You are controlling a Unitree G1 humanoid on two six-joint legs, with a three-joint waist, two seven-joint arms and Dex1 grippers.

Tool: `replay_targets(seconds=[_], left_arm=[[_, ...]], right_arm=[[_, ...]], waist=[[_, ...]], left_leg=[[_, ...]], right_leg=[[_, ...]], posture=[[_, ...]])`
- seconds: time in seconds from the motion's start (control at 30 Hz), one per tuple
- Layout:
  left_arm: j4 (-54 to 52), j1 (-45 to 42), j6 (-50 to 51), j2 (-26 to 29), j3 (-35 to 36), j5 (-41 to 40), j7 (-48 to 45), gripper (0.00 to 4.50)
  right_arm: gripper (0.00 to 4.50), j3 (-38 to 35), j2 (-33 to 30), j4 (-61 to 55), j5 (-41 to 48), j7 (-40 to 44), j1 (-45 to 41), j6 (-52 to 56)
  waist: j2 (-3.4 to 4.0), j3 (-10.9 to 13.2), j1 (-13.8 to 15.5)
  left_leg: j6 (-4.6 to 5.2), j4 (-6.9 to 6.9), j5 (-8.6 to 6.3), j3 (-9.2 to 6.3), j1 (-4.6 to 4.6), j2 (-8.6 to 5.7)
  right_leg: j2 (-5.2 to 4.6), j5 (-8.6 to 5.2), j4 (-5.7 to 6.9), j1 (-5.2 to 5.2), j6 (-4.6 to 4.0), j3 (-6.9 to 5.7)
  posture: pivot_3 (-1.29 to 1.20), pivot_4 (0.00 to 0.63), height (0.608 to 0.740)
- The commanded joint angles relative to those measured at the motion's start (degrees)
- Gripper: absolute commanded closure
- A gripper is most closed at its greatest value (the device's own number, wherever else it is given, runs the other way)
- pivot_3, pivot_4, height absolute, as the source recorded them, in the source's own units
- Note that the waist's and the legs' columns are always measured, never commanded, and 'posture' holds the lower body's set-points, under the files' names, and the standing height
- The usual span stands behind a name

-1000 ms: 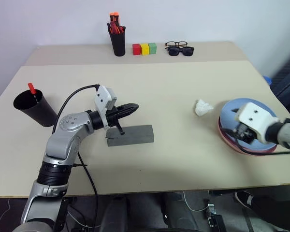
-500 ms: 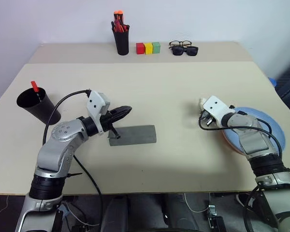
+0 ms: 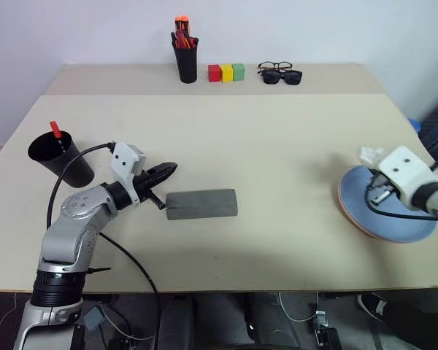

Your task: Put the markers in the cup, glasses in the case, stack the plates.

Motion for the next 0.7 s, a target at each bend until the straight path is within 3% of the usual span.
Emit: replay_targets(seconds=[0.03,0.13,0.5,0.7], left_arm=[[-0.49,0.28,-2.58,0.15,2.36,1.07,1.78,4.5],[-1.29,2.68,-3.64,1.32,3.18,2.81,2.88,4.5],[-11.83,20.98,-2.12,4.96,16.91,1.78,6.92,4.5],[-16.39,27.15,-1.51,3.44,20.99,1.62,9.85,4.5]], right_arm=[[2.55,-1.91,-0.17,-2.79,1.48,-0.02,0.32,0.9],[1.01,0.13,-0.25,-0.73,1.29,-1.31,-2.04,-1.37],[1.01,7.18,9.58,8.65,13.97,3.81,-19.9,-6.49],[1.01,11.99,10.33,19.0,12.44,5.7,-24.82,-13.23]], waist=[[0.01,0.0,-0.33],[0.02,-0.01,-1.09],[-0.02,0.02,-1.27],[-0.07,0.0,-0.74]], left_leg=[[0.0,0.01,0.0,0.06,0.02,0.0],[0.0,0.03,0.0,0.18,0.08,0.01],[0.0,-0.05,0.0,0.34,0.05,0.1],[0.0,-0.02,-0.01,0.39,0.02,0.08]], right_leg=[[0.0,0.01,0.01,0.0,-0.01,0.05],[-0.02,0.03,0.03,0.0,-0.02,0.16],[0.0,0.03,0.0,-0.1,-0.04,0.25],[-0.04,0.02,-0.08,-0.09,-0.05,0.26]], posture=[[0.0,0.15,0.74],[0.0,0.15,0.74],[0.0,0.15,0.74],[0.0,0.15,0.74]])
